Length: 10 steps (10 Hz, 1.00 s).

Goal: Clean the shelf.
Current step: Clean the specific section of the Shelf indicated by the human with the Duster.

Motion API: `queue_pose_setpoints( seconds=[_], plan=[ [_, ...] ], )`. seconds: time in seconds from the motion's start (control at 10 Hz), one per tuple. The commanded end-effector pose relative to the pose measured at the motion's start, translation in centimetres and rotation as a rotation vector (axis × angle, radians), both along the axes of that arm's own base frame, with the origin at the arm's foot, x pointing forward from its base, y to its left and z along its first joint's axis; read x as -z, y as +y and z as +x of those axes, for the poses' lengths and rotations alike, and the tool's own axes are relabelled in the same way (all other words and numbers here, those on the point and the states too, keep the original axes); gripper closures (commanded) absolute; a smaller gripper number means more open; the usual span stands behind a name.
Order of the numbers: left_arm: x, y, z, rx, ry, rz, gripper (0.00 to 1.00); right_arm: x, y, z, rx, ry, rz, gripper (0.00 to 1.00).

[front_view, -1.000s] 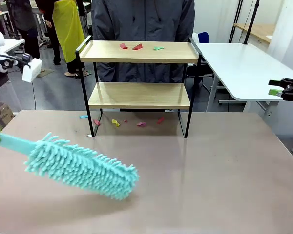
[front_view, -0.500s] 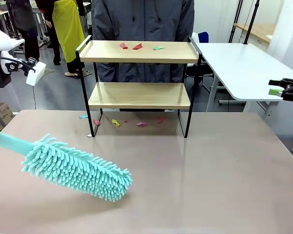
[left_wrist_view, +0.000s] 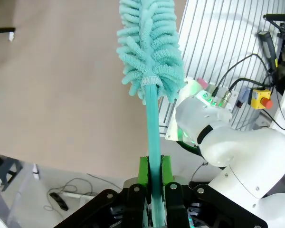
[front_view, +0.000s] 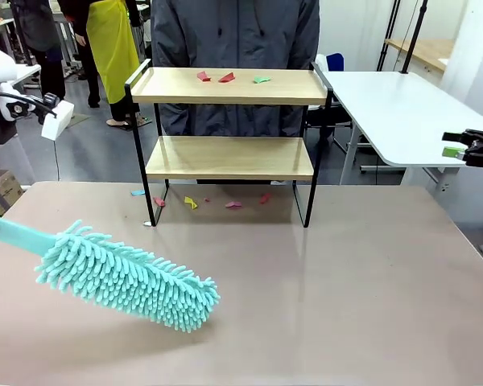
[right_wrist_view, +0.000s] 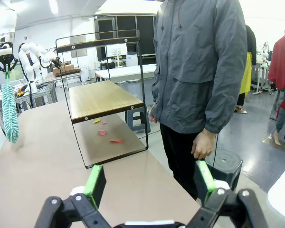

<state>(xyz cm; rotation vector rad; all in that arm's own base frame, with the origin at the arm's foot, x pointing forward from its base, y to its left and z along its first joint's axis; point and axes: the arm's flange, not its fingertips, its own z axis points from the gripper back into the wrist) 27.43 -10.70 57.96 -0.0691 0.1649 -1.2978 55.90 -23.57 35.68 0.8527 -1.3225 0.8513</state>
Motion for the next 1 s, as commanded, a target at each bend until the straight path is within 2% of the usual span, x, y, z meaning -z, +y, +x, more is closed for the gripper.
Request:
queue_pose_setpoints(
  seconds=[0.0, 0.9],
  plan=[
    [0.12, 0.25, -0.11, 0.005, 0.003, -0.025, 0.87, -0.50, 0.31, -0.09, 0.003, 0.013, -0.001, 0.00],
    [0.12, 0.25, -0.11, 0.005, 0.003, -0.025, 0.87, -0.50, 0.31, -0.09, 0.003, 0.013, -0.001, 0.00]
  ],
)
